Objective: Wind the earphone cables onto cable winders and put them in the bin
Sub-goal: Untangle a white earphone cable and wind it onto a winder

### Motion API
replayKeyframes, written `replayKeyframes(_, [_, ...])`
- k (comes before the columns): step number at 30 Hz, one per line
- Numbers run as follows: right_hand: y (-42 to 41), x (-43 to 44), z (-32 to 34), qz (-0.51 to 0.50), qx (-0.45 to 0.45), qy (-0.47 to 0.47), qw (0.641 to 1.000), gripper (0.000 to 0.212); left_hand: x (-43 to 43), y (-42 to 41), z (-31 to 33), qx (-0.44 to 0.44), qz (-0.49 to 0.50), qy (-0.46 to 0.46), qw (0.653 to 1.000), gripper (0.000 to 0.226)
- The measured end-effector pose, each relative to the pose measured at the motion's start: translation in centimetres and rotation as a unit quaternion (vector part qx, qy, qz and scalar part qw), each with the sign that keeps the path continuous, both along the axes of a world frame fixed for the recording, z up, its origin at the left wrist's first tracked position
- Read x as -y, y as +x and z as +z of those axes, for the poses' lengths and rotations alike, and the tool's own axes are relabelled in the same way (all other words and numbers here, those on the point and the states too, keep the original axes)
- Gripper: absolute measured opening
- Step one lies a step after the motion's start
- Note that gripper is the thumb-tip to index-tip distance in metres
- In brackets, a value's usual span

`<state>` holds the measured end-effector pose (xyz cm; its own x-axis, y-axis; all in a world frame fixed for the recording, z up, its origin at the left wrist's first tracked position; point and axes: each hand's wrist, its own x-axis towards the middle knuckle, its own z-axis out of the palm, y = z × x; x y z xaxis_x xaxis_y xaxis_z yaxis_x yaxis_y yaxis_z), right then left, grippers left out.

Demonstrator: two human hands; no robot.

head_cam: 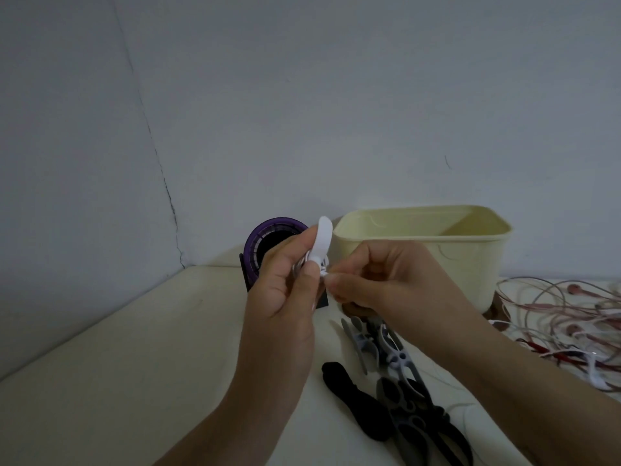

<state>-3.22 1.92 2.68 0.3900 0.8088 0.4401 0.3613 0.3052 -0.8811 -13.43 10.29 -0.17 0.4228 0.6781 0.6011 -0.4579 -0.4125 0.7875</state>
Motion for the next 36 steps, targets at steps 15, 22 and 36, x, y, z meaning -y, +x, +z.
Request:
replayKeyframes(15, [-1.4,0.1,-0.2,-0.113,0.162,0.052,0.979,0.012,0.2,-0.2,-0.3,0.022,0.018,0.032,0.999,0.04])
replayKeyframes(22, [-1.3,0.2,0.3,-0.031,0.005,-0.004,1.0,0.011,0.3,-0.3,-0.1,0.031,0.028,0.044,0.998,0.042])
replayKeyframes(36, [0.1,-0.3,-0.1,0.065,-0.12,-0.019,0.99,0.015,-0.5,-0.4,0.0,-0.033,-0.035,0.064,0.997,0.038])
